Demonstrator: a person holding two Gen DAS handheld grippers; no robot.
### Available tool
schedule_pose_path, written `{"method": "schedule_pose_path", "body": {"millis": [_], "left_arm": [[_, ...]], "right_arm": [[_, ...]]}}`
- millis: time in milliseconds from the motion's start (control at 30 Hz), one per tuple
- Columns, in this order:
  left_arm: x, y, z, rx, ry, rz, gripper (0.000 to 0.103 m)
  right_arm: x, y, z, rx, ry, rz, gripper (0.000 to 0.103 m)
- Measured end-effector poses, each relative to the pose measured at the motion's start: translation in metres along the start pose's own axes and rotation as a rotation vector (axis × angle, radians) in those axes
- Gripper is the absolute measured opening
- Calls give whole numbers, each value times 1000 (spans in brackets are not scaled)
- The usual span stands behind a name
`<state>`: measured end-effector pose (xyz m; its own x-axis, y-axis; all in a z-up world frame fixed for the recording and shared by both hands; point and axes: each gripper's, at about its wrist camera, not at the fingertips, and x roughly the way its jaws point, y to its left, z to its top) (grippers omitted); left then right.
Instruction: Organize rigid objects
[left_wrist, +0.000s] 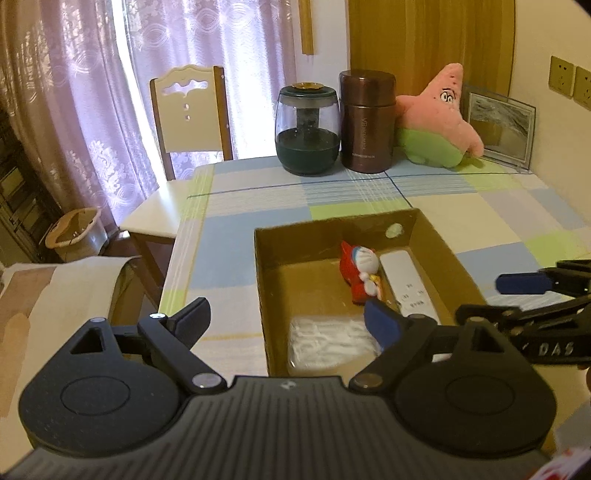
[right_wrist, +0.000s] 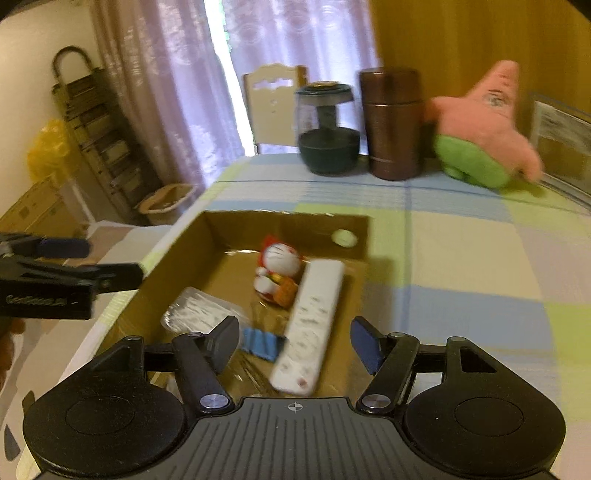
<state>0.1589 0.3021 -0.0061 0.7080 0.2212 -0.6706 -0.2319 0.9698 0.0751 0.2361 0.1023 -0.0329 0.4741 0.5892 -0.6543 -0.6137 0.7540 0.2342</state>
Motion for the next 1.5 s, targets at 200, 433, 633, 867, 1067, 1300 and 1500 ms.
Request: {"method": "schedule_pose_path", "body": {"millis": [200,433,633,867,1067,1300,1500], "left_arm": [[-45,-19,-21,-25,-2,-1,99],[-105,-45,-46,-49,-11,9,102],[-145,-66,-72,-79,-6,18,102],[-176,-90,-112,-106,42,5,102],[-194,-108,-133,-110,64,26,101],[-211,-122,-147,-125,77,7,101],[-222,-132,-157,-95,85,7,101]], "right_arm": [[-53,-3,-23,33,25,-25,70],[-117,4,-57,56,28,-57,82],[-167,15,-83,3,8,-85,84],[-200,8,-116,43,32,-119,85],[-222,3,-141,53,54,-126,85],[-239,4,-162,43,75,-132,85],[-250,12,-167,55,58,-132,85]]}}
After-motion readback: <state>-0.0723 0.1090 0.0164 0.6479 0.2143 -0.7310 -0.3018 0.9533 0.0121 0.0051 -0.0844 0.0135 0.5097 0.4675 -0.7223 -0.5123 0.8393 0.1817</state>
